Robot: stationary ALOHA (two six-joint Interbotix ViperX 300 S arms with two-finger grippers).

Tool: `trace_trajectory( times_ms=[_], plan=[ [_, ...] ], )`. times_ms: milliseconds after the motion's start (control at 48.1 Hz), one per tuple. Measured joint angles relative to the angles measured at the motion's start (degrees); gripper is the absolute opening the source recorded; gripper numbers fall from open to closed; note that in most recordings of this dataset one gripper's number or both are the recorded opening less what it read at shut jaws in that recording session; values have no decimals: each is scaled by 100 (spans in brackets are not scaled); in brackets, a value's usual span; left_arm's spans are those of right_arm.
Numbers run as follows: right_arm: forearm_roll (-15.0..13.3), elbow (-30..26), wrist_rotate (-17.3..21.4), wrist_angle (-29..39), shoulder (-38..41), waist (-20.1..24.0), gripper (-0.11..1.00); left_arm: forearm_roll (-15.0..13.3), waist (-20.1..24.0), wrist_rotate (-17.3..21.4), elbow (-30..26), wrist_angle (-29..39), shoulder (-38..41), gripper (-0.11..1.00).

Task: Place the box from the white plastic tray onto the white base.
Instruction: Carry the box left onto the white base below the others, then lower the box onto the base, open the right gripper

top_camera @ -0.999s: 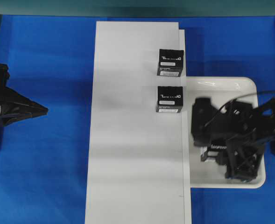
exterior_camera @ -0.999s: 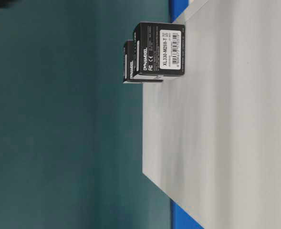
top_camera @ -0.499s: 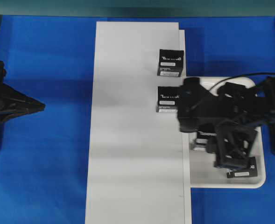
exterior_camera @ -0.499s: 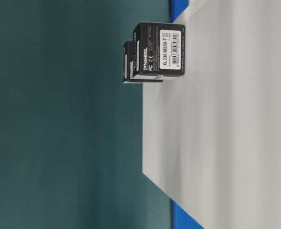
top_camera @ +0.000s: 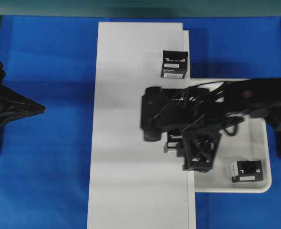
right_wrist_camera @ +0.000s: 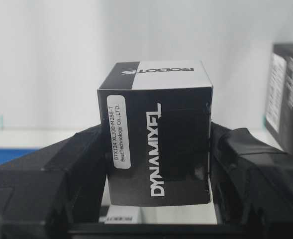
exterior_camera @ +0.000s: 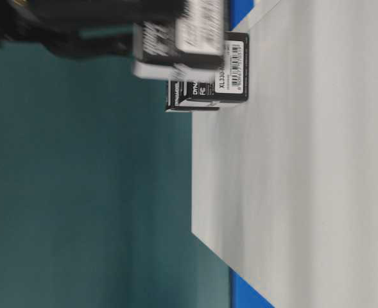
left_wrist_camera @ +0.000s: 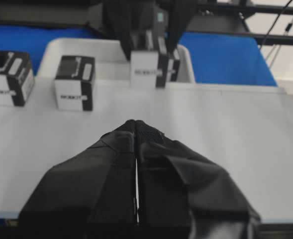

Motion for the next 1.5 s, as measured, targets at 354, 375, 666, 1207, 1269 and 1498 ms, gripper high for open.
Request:
trace_trajectory(
  times_ms=[354,375,666,1207,1269,1498],
  plan=[
    [-70,35,-53,-211,281,-9,59,0,0,9,0,0,18,-5],
    [-88,44,-53,-211,290,-9,59,-9,0,0,0,0,18,-5],
    [-97,211,-53,-316,369,-9,59,0,0,0,0,0,26,-5],
    [-105,237,-35,-378,387,-9,59,0,0,0,0,0,26,-5],
    [-105,237,-35,-378,387,-9,59,0,0,0,0,0,26,-5],
    [-105,272,-9,-387,378,-9,59,0,-9,-9,0,0,70,-5]
  ],
)
